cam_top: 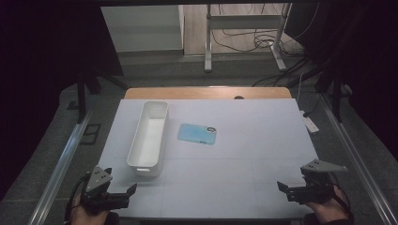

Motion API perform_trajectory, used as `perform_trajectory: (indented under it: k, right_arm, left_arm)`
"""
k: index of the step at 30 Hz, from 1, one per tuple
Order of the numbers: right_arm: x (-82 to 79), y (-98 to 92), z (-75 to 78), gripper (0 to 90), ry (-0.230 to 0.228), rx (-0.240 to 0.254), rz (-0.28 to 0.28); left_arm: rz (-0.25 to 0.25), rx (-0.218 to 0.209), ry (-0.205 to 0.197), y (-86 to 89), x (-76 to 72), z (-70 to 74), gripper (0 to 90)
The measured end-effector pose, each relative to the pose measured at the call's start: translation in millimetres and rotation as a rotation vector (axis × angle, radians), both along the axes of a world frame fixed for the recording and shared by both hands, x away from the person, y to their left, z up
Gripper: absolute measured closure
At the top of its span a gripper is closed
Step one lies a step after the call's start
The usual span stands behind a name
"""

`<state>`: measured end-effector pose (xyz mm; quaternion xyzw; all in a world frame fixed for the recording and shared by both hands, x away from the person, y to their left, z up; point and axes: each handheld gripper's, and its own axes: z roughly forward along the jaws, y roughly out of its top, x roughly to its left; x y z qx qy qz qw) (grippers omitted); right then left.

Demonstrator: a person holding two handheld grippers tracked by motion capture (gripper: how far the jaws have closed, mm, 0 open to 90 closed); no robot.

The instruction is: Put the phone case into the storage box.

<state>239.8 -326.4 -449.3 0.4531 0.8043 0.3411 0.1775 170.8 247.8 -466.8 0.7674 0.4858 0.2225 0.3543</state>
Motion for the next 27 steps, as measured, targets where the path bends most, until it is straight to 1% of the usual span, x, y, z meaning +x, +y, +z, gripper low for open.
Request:
perform_trajectory:
  k: [3,12,18,22,23,27]
  right_arm:
    - [0.0,0.5,0.2,0.0,-0.001,0.001,0.004]
    - [1.1,0.8,0.0,0.0,0.009,-0.002,0.011]
    - [1.7,1.7,-0.3,0.0,0.011,-0.005,0.013]
    - [2.3,2.0,-0.4,0.0,0.016,-0.005,0.014]
    - [2.4,2.1,-0.4,0.0,0.017,-0.005,0.015]
    - [3.3,2.8,-0.8,0.0,0.023,-0.007,0.019]
  left_arm:
    - [-0.001,-0.004,-0.001,0.7,-0.3,-0.1,0.8]
    - [0.003,-0.039,0.005,4.5,-0.2,-0.1,0.9]
    - [0.009,-0.045,0.005,5.6,-0.9,0.1,0.9]
    - [0.015,-0.056,0.013,7.1,-0.6,0.1,0.8]
    - [0.014,-0.064,0.017,7.4,-0.5,0.0,0.9]
    - [0.014,-0.066,0.016,7.6,-0.7,0.0,0.8]
